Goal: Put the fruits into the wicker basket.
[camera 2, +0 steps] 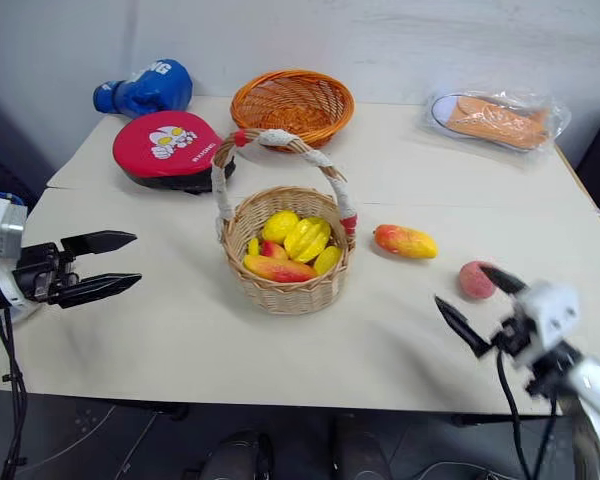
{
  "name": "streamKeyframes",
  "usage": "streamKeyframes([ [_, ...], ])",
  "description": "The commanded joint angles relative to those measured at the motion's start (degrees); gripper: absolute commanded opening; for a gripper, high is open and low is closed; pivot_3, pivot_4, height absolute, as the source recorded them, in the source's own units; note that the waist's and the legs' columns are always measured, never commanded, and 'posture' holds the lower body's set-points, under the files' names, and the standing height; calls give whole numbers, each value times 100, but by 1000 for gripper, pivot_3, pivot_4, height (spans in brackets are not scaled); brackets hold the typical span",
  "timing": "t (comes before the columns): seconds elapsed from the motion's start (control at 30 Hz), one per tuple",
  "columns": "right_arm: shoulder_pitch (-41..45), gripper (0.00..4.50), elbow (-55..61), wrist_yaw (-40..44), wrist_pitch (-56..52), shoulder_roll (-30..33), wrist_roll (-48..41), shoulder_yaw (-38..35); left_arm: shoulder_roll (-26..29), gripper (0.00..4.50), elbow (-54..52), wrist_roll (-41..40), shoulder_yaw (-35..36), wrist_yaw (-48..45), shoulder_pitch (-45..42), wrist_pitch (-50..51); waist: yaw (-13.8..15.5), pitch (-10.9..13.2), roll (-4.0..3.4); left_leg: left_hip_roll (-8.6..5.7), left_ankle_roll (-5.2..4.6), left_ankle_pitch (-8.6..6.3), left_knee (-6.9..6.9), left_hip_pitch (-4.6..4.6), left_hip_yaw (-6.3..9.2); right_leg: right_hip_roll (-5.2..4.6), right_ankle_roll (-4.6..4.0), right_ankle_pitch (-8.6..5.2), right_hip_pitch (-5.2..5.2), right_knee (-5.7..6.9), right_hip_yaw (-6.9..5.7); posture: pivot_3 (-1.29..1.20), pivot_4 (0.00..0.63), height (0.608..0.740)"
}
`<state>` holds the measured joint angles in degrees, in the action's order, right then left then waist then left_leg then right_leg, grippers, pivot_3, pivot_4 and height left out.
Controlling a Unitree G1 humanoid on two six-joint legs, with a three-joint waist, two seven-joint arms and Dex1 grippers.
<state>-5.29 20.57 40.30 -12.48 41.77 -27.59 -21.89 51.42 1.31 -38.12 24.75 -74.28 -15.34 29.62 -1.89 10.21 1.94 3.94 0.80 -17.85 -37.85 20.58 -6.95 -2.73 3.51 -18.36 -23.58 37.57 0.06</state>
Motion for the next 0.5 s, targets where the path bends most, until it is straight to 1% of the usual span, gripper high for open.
streamKeyframes([
  [0.03,1231,4500,-646,-297,-1181,500,490,707,-112,4461,-311,-165,-10,170,-44,-17,10,1,-2,-2,1,1,12,0,2,0,-5,-3,-3,-1,-1,0,150,740],
  [0.1,2293,4500,-1417,-118,-1453,652,898,1382,-225,4461,-361,-173,-141,233,-92,-36,0,7,-11,-1,9,4,25,-7,0,7,-14,-8,-6,-4,-1,0,150,740],
  [0.17,3050,4500,-2176,200,-1559,690,1236,1937,-304,4461,-407,-175,-238,269,-147,-54,-3,11,-16,-2,12,6,31,1,-7,13,-14,-8,-17,-4,2,0,150,740],
  [0.23,3722,4500,-3081,636,-1399,656,1571,2435,-354,4461,-450,-183,-340,278,-224,-58,0,11,-17,0,14,8,39,11,-8,20,-14,-8,-28,-8,3,0,150,740],
  [0.27,4002,4500,-3552,816,-1151,597,1747,2636,-368,4461,-468,-195,-380,269,-258,-52,8,12,-18,0,18,11,36,19,-10,23,-14,-8,-35,-8,2,0,150,740],
  [0.33,4419,4500,-4329,1078,-797,470,2021,2943,-382,4461,-477,-213,-437,262,-315,-40,16,14,-22,1,33,25,15,77,-10,22,-10,-7,-86,7,3,0,150,740],
  [0.37,4583,4500,-4685,1203,-596,386,2135,3067,-388,4461,-490,-231,-453,260,-330,-28,11,15,-23,1,41,29,0,90,-15,21,-10,-7,-98,15,7,0,150,740],
  [0.5,4989,4500,-5605,1595,-77,84,2321,3224,-392,4461,-577,-285,-470,293,-303,18,-22,16,-25,1,29,21,-10,94,-32,18,-1,-2,-100,10,18,0,150,740],
])
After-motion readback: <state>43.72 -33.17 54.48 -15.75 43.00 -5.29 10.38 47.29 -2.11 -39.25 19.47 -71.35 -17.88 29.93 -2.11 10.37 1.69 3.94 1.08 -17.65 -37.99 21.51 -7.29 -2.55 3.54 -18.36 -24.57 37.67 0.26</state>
